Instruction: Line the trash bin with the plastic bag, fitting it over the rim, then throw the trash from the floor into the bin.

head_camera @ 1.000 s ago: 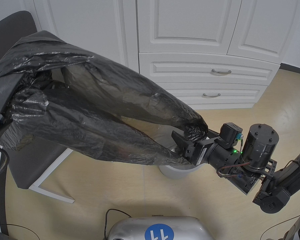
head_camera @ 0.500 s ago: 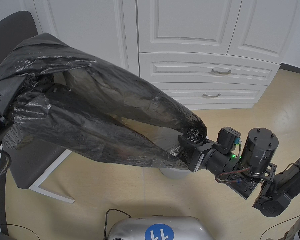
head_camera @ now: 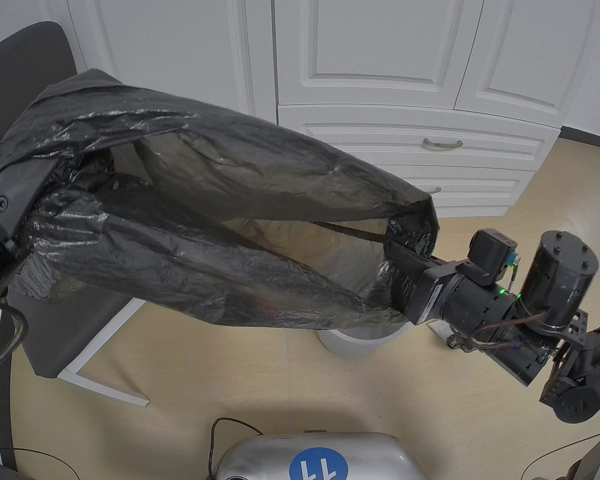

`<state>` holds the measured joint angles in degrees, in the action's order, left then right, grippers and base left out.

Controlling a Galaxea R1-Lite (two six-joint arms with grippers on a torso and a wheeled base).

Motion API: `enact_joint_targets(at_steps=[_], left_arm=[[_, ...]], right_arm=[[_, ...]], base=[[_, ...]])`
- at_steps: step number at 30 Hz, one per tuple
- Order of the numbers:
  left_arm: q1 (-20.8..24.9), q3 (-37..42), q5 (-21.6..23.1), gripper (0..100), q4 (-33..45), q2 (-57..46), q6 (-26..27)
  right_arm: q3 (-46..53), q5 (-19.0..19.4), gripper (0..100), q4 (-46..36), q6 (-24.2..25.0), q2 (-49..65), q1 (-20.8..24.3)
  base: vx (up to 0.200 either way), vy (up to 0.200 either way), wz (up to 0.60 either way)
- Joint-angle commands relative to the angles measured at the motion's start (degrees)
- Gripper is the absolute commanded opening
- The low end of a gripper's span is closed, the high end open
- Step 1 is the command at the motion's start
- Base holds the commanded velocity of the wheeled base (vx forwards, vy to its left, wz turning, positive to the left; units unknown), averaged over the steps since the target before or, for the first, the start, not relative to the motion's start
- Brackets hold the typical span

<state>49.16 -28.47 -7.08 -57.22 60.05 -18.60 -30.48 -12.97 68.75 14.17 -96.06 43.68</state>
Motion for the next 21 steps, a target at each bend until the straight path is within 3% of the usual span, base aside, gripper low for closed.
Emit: enact_joint_targets(at_steps=[1,9,11,15,21], left_arm=[[-0.1,2.0,0.4,0,0.7,1.6,-0.1],[-0.3,3.8,1.6,0,1.5,7.4,-0.2],[0.1,3.4,1.6,0,5.3,11.7,-0.2],[0.2,2.1,1.6,0,10.1,15.5,-0.2],[-0.1,-6.7,1.5,0,16.1,25.6,-0.2]], right_arm=[[-1.0,0.0,0,-4.9,-1.1,11.2,-1.6],[0.5,-0.7,0,-9.1,-7.4,21.6,-1.8],[0.9,-3.9,0,-13.6,-11.4,26.6,-1.8],[0.7,-5.4,0,-17.1,-14.4,29.4,-1.8],[3.7,-5.7,0,-19.1,-22.7,29.5,-8.0]], base=[[0.0,0.0,0.0],[0.0,0.0,0.0],[0.0,0.0,0.0],[0.0,0.0,0.0],[0.0,0.0,0.0]])
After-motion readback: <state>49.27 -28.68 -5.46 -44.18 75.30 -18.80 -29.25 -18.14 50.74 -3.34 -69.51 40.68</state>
